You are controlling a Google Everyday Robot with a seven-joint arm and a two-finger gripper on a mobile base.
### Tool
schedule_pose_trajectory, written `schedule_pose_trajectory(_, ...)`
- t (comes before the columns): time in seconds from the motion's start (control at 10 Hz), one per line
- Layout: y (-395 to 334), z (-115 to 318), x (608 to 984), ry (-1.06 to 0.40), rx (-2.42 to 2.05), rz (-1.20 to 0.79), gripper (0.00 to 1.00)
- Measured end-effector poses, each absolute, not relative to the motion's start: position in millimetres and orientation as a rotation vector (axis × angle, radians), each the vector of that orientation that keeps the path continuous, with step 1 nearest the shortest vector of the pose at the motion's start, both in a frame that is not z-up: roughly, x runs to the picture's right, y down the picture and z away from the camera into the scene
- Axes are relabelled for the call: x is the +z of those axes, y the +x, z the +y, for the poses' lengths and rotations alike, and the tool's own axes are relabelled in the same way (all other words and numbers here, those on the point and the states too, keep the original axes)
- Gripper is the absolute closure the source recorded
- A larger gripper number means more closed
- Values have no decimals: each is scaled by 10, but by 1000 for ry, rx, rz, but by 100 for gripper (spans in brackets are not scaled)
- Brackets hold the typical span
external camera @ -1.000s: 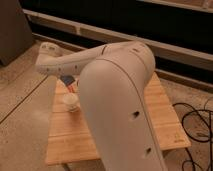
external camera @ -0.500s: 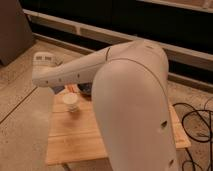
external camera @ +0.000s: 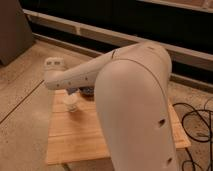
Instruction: Place the white sponge in the ceramic cup
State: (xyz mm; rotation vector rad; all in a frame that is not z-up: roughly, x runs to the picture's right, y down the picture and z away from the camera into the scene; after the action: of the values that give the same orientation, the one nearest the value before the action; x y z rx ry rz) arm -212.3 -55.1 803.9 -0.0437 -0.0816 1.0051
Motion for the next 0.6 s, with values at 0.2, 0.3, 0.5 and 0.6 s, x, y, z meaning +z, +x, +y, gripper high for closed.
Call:
schedule_pose_trajectory(0.2, -2183, -514, 8082, -44, 1006, -70, 100)
schedule_pose_trajectory(0.3, -2234, -506, 8085, -47, 1004, -73, 100)
schedule_pose_trajectory(0.5, -2318, -492, 8082, -52, 999, -81, 100)
schedule_pose_trajectory(0.6, -2377, -465, 8077, -57, 993, -85, 100)
